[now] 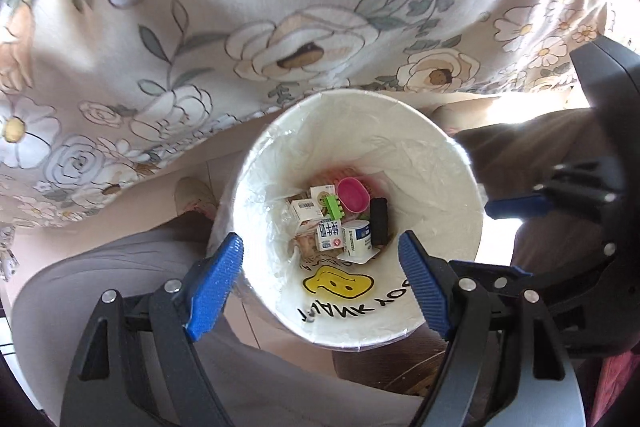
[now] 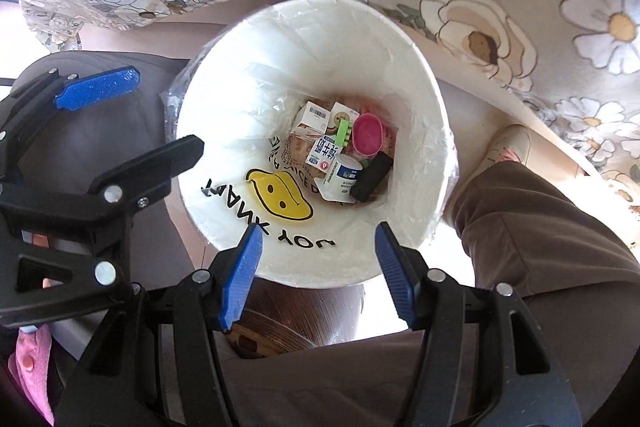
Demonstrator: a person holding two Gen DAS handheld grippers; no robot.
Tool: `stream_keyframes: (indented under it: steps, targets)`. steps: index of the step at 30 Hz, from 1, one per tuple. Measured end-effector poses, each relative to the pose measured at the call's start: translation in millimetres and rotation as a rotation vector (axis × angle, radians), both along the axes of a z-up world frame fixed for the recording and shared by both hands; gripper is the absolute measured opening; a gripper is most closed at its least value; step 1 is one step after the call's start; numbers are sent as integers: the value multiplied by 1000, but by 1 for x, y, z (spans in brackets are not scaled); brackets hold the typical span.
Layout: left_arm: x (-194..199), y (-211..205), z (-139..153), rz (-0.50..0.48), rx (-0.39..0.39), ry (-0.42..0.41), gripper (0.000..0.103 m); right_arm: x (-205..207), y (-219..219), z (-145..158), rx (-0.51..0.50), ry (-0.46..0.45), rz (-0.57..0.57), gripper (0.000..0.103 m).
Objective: Collect trash
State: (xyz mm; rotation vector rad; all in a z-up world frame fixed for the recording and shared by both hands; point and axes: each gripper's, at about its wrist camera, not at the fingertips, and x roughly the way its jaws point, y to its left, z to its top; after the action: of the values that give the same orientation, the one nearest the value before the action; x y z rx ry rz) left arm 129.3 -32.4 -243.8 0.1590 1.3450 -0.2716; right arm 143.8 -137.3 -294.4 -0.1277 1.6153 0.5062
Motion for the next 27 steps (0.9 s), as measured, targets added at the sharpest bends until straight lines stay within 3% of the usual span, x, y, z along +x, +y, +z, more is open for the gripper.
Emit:
stream_keyframes:
  steps: [8,15,17,22,27]
  targets:
    - [-30,3,95,-43,-14,-213,87,-15,-11,90,-10,-227,31,59]
    - [-53,26,171,50,-40,-371,91,-43,-28,179,44,-442,-5,60]
    - [-65,30,190,70,-36,-429,93,-57,-31,202,64,-508,-17,69]
    - [-84,35,217,110,-26,-499,95,-89,-32,248,108,-674,-60,75]
    - [-99,34,230,149,-28,-523,96,-119,-29,275,88,-800,-68,82]
